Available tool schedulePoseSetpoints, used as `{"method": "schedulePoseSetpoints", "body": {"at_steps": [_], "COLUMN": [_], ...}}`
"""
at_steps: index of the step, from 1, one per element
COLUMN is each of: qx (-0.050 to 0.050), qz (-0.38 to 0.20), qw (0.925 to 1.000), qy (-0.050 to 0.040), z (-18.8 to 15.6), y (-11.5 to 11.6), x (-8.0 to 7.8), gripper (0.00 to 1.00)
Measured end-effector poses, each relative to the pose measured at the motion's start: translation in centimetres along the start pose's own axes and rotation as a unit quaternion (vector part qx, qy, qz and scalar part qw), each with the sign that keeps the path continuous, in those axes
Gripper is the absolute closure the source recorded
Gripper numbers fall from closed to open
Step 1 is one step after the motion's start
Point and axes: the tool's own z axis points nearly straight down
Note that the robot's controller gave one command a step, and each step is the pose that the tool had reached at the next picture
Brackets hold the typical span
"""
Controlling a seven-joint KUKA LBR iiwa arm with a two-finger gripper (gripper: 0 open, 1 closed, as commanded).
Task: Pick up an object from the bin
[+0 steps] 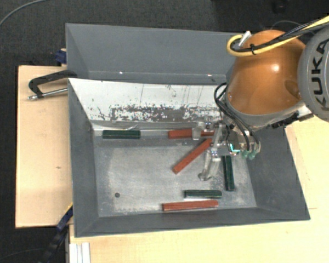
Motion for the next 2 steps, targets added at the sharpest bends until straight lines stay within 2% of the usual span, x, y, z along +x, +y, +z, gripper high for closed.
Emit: {"method": "schedulePoseSetpoints", "body": {"at_steps": [1,2], "qx": [0.000,0.000], "qz": [-0.136,-0.135], "qw": [0.9907,0.9908], "qy": [-0.0012,-0.0037], "z": [17.01,16.75], "y": [-0.08,-0.09], "x": [-3.51,-3.64], "gripper": [0.00,1.00]}}
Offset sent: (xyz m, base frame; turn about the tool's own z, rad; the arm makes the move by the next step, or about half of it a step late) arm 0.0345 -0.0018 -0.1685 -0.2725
